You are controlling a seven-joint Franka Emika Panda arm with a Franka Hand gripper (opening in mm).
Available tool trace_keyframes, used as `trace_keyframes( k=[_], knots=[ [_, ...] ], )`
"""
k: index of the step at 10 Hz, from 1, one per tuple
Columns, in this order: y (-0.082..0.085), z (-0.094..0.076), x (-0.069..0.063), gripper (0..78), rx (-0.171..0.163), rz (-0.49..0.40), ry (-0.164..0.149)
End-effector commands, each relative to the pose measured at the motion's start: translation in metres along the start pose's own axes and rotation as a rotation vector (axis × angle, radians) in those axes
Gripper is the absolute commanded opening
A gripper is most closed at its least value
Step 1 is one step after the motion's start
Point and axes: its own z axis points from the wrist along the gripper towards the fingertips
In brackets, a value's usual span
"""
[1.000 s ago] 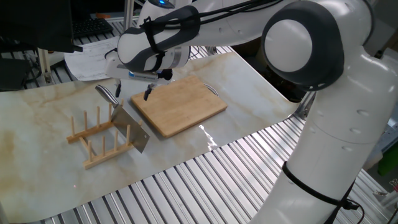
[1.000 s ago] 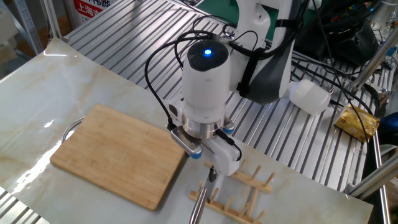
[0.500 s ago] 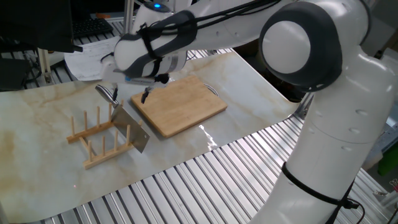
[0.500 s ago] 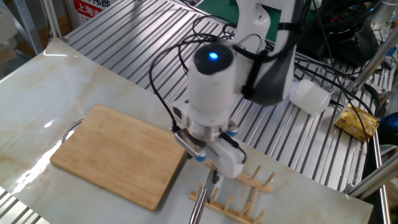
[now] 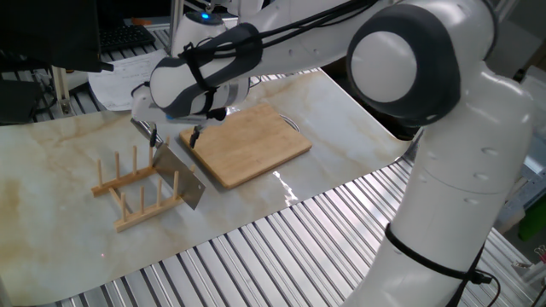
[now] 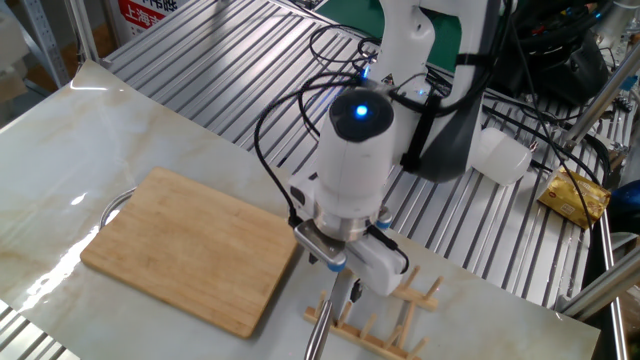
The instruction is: Put the knife on the cutting board
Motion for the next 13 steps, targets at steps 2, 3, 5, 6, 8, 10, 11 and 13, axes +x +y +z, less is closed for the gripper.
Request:
trace_keyframes(
  k=[2, 3, 5, 6, 8, 10, 11, 13],
  knots=[
    [-0.001, 0.021, -0.003, 77.5, 0.003, -0.054, 0.011],
    [-0.002, 0.023, -0.003, 77.5, 0.001, -0.058, 0.014],
    [-0.003, 0.028, -0.002, 77.5, -0.007, -0.065, 0.021],
    [-0.004, 0.029, -0.002, 77.5, -0.01, -0.069, 0.021],
    [-0.004, 0.03, -0.003, 77.5, -0.007, -0.067, 0.018],
    [-0.004, 0.031, -0.002, 77.5, -0.011, -0.066, 0.019],
    [-0.004, 0.031, -0.002, 77.5, -0.011, -0.059, 0.018],
    [-0.008, 0.033, 0.003, 77.5, -0.012, -0.061, 0.022]
  ],
)
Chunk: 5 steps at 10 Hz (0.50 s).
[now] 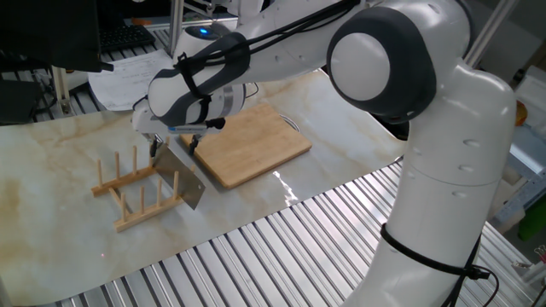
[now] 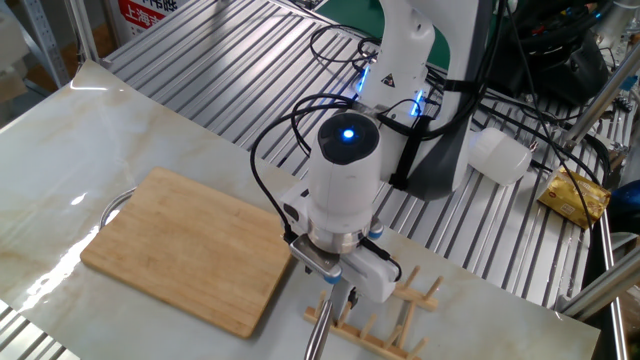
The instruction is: Put the knife on the cutting board
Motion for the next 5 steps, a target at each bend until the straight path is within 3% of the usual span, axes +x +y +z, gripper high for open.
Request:
trace_keyframes(
  k=[1, 5],
  knots=[
    [-0.0045, 0.003, 0.0058, 77.5, -0.002, -0.005, -0.006],
    [-0.0054, 0.004, 0.0067, 77.5, 0.011, -0.001, -0.015]
  ],
)
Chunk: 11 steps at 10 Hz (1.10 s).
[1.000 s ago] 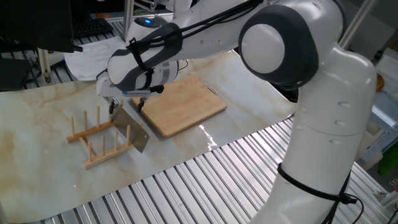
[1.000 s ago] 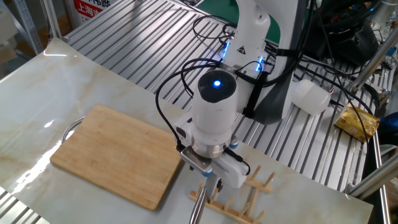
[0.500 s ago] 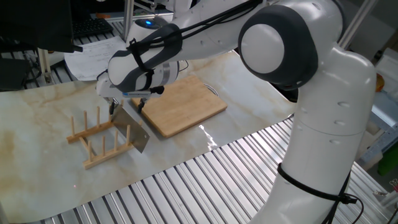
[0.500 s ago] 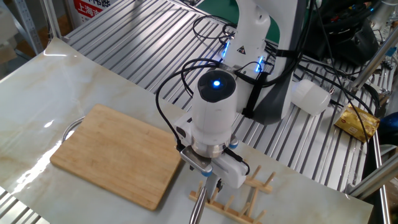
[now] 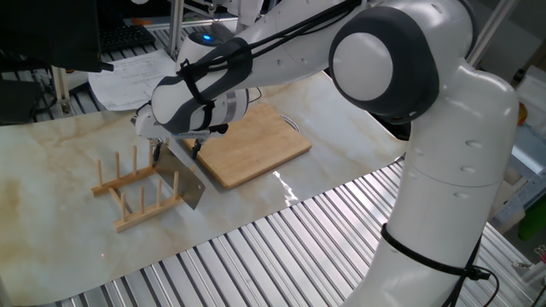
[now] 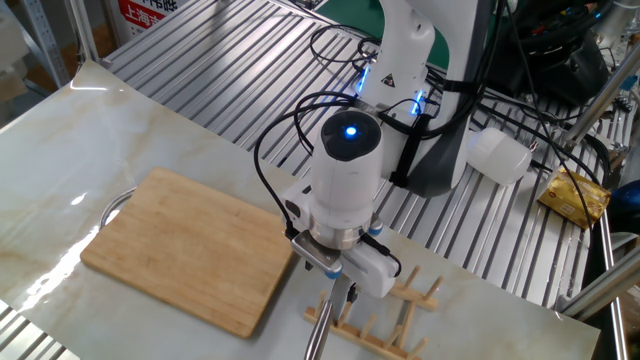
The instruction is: Put the knife on the cutting board
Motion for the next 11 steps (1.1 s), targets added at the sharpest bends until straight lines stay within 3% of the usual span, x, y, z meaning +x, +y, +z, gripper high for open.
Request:
trace_keyframes(
  k=[1, 2, 3, 4, 6, 7, 8, 9, 11],
  knots=[
    [0.0003, -0.0012, -0.0009, 77.5, 0.009, 0.019, -0.014],
    [0.0003, -0.0012, -0.0009, 77.5, 0.009, 0.026, -0.017],
    [0.0003, -0.0012, -0.0009, 77.5, 0.02, 0.066, -0.06],
    [0.0003, -0.0012, -0.0009, 77.5, 0.025, 0.074, -0.061],
    [0.0003, -0.0012, -0.0009, 77.5, 0.028, 0.082, -0.051],
    [0.0003, -0.0012, -0.0009, 77.5, 0.037, 0.068, 0.003],
    [0.0003, -0.0012, -0.0009, 77.5, 0.036, 0.04, 0.027],
    [0.0003, -0.0012, -0.0009, 77.5, 0.035, 0.018, 0.038],
    [0.0004, -0.0012, -0.0008, 77.5, 0.036, 0.021, 0.032]
  ],
)
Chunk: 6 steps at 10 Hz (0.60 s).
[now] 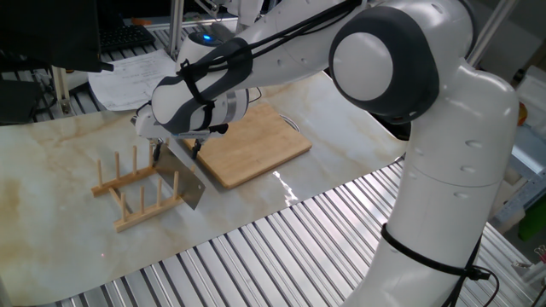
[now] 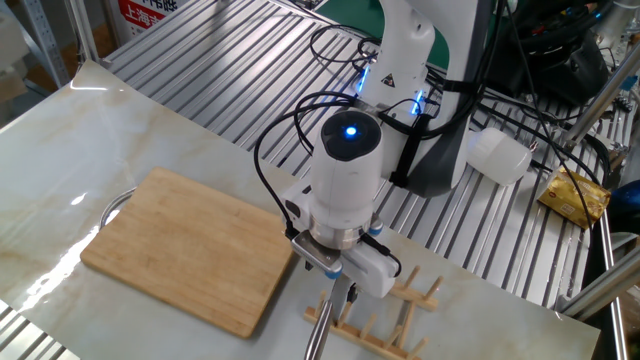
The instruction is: Put the knife on the cutting board
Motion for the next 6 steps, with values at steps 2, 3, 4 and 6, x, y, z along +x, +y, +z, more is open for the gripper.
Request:
trace_keyframes(
  k=[2, 3, 4, 6],
  knots=[
    [0.005, -0.004, 0.003, 77.5, 0.027, 0.018, 0.038],
    [0.009, -0.004, 0.006, 77.5, 0.03, 0.017, 0.04],
    [0.012, -0.003, 0.008, 77.5, 0.031, 0.015, 0.044],
    [0.016, 0.0, 0.011, 77.5, 0.036, -0.033, 0.046]
  ],
)
